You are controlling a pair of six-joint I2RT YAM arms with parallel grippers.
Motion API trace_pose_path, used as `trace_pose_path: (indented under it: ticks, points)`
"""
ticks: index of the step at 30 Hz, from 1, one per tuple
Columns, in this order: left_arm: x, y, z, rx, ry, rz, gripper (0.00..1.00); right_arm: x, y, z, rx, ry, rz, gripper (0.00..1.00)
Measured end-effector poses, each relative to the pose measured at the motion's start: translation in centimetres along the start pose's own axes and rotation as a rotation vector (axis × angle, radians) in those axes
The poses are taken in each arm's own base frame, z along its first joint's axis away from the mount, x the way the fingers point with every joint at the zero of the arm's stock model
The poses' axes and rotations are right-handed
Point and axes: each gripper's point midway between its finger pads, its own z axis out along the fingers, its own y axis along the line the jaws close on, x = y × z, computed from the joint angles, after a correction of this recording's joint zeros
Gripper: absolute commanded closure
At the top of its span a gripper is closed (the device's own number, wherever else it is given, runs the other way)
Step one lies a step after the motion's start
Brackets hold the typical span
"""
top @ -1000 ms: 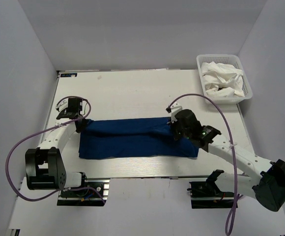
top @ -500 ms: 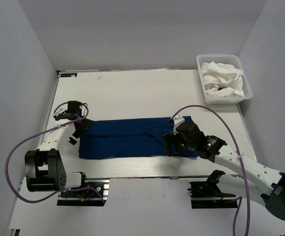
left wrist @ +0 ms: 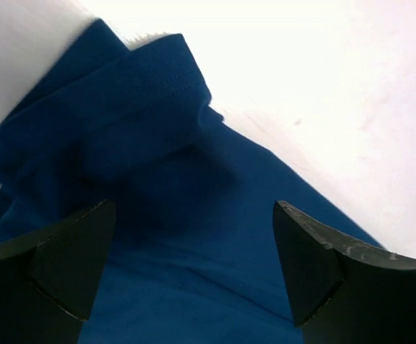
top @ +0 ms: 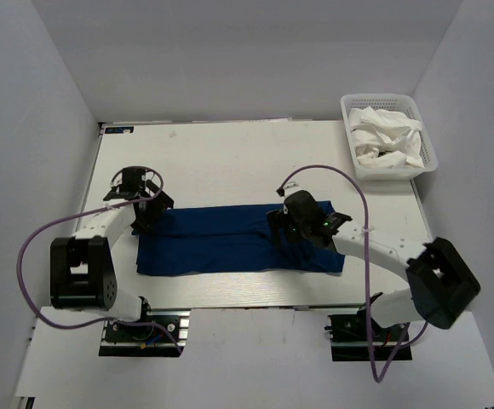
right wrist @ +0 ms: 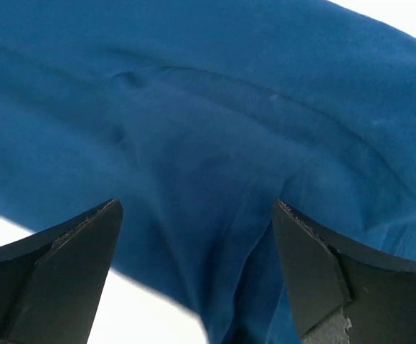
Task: Fold and stack the t-shirts
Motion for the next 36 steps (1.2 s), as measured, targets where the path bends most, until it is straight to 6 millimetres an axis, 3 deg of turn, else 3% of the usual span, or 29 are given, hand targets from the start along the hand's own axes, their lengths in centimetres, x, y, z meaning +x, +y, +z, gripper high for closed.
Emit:
trace_pose_path:
  ticks: [4, 7, 11, 14, 18, 24, 30, 33, 36]
  points:
    - [1.4, 0.6, 2.6, -0.029, 0.071, 0.028, 0.00, 0.4, -1.4, 3.0, 0.039, 0.046, 0.002, 0.10]
    - [1.5, 0.6, 3.3, -0.036, 0.080, 0.038, 0.00, 0.8, -1.8, 4.6, 0.037, 0.084, 0.006, 0.10]
    - [1.1, 0.4, 3.7, -0.041, 0.073, 0.044, 0.00, 1.4, -0.2, 5.0, -0.077, 0.127, 0.007, 0.10]
    - [0.9, 0.3, 3.9, -0.047, 0.068, 0.046, 0.00, 1.7, 2.6, 4.1, -0.229, 0.153, 0.019, 0.10]
    - [0.8, 0.4, 4.0, -0.054, 0.060, 0.049, 0.00, 3.0, 6.2, 1.5, -0.429, 0.182, 0.059, 0.10]
    - [0.6, 0.5, 4.0, -0.066, 0.048, 0.049, 0.00, 4.8, 8.5, -1.2, -0.532, 0.226, 0.069, 0.10]
    - [0.3, 0.7, 4.1, -0.083, 0.038, 0.048, 0.00, 7.3, 11.7, -3.5, -0.636, 0.317, -0.047, 0.10]
    - [0.2, 0.8, 4.2, -0.092, 0.036, 0.049, 0.00, 7.2, 13.0, -5.0, -0.692, 0.315, -0.099, 0.10]
    - [0.1, 0.9, 4.1, -0.104, 0.032, 0.050, 0.00, 5.7, 13.3, -6.4, -0.721, 0.247, -0.122, 0.10]
